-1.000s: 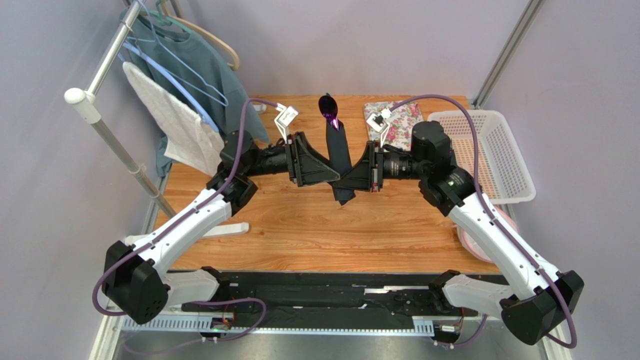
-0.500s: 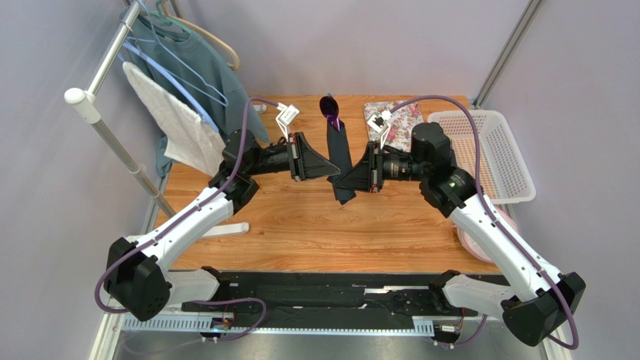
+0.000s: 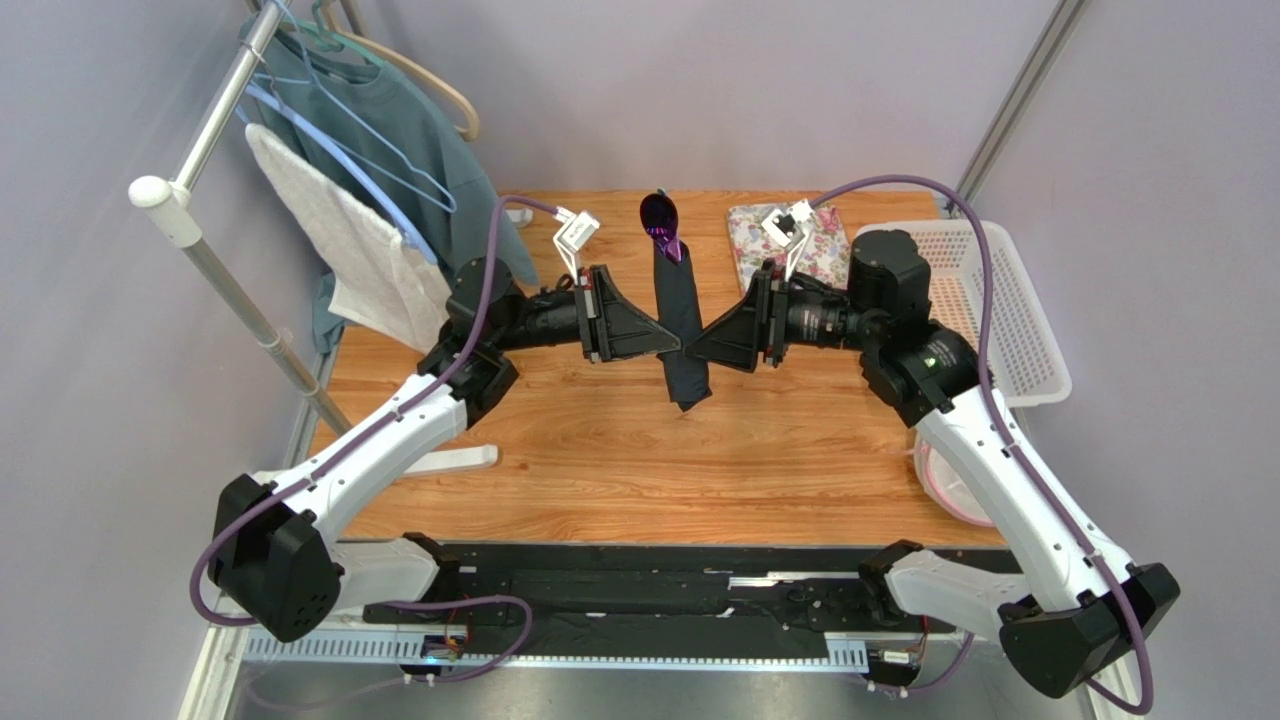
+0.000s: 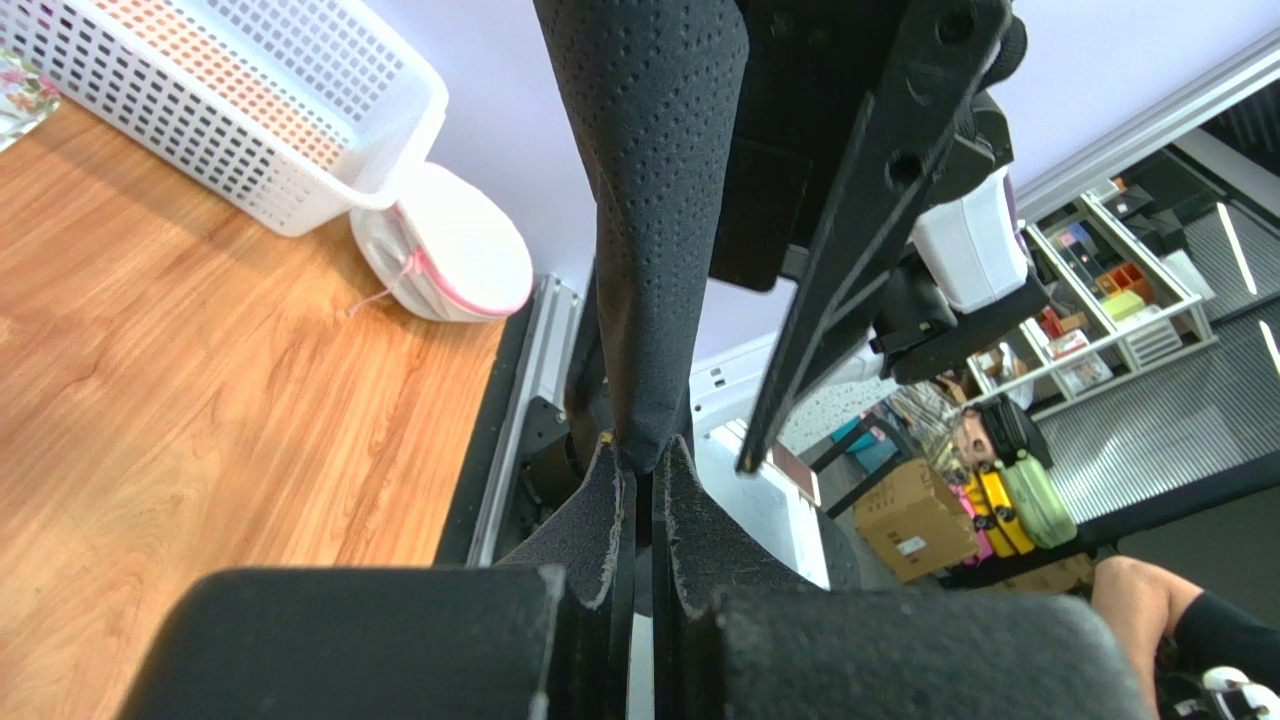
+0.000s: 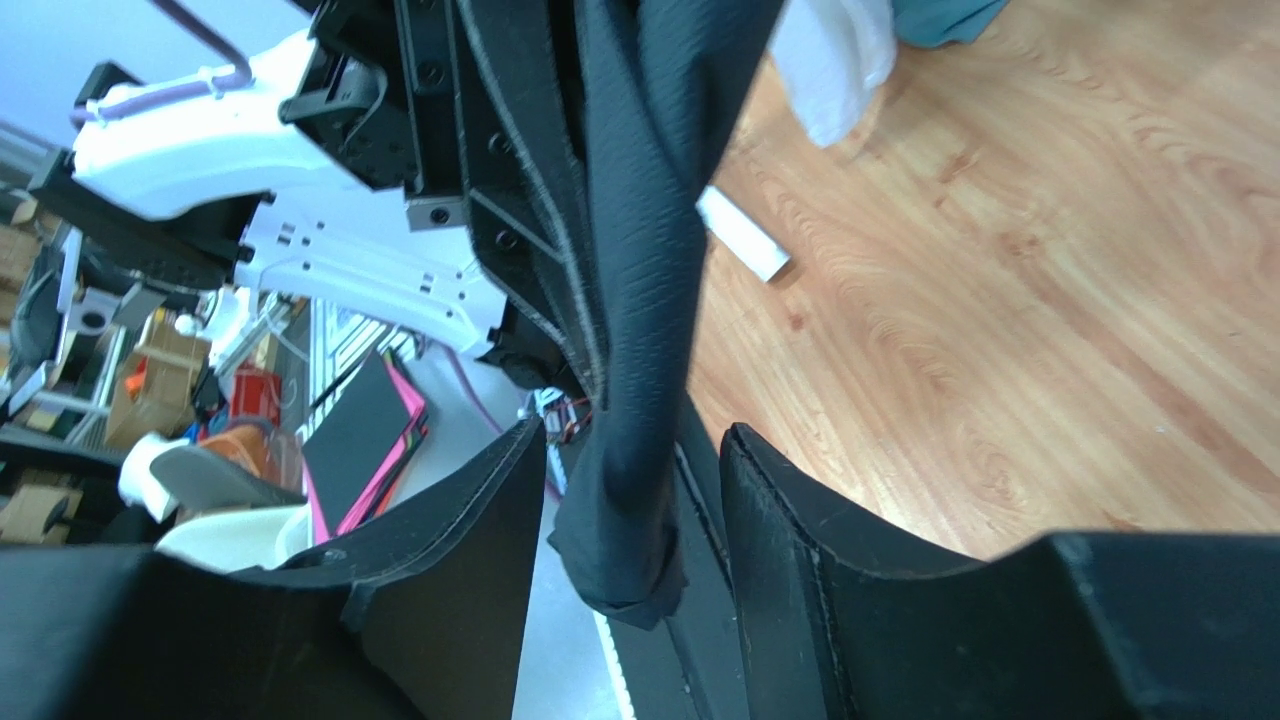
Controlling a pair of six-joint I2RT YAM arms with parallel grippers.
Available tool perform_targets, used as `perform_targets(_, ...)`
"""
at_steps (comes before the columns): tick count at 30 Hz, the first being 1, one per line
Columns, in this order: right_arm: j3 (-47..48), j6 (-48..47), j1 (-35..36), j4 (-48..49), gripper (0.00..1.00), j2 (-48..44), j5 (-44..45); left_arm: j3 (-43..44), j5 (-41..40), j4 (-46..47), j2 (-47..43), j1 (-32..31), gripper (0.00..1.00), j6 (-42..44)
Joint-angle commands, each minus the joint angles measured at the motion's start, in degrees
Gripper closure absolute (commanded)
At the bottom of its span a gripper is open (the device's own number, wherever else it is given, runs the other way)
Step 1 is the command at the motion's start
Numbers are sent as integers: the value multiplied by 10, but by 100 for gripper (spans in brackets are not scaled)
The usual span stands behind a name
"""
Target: Place the utensils on the paper napkin and roll it up
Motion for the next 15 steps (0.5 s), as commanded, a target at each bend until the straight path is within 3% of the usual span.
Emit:
perform_targets(1, 25, 13, -12, 3, 50, -5, -1, 11, 0, 44, -3, 1, 100, 4)
perform_targets(15, 15, 133, -13, 105, 59, 28, -12, 8, 10, 70, -1, 1, 100, -5)
